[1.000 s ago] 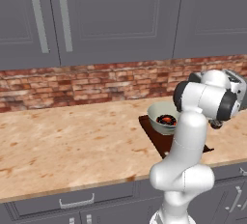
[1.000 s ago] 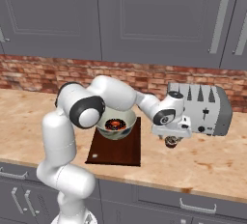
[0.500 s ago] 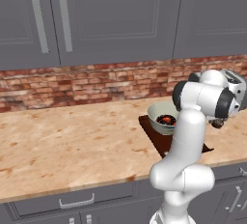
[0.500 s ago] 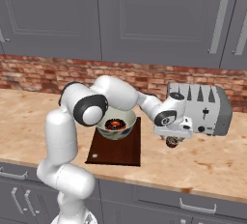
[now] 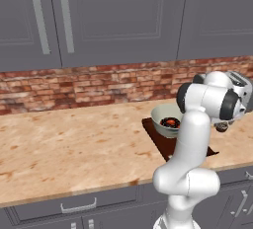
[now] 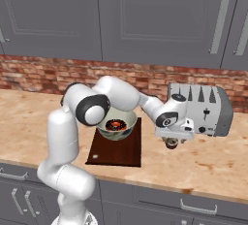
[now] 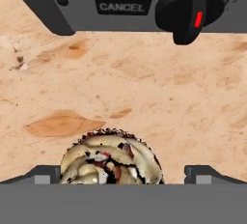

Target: Place the bowl with donut and the cupcake onto the tray.

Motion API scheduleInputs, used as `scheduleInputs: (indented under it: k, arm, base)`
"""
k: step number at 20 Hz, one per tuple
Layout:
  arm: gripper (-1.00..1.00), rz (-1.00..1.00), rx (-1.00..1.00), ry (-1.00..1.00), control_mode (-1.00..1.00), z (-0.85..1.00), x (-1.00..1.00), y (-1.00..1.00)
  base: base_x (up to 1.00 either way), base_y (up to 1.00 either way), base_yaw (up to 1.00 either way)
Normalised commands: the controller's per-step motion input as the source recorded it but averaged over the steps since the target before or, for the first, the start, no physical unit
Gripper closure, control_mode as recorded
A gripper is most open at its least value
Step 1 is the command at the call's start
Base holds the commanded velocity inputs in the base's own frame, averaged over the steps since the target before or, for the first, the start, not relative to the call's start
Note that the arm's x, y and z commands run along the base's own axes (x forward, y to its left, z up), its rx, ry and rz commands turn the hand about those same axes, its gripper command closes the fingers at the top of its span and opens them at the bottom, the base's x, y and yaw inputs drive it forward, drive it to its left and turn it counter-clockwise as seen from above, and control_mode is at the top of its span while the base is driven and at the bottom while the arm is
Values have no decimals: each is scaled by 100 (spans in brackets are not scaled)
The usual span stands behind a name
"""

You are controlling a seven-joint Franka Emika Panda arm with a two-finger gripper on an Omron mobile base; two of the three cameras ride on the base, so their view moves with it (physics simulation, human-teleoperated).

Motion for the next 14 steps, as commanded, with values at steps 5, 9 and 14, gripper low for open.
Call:
scheduleInputs:
  k: [5,9,14]
  arm:
    - [-100,0,0,0,-100,-28,0,0]
    - [-100,0,0,0,-100,0,0,0]
    - [-100,0,0,0,-100,-2,0,0]
  base:
    - [0,0,0]
    - [0,0,0]
    - [0,0,0]
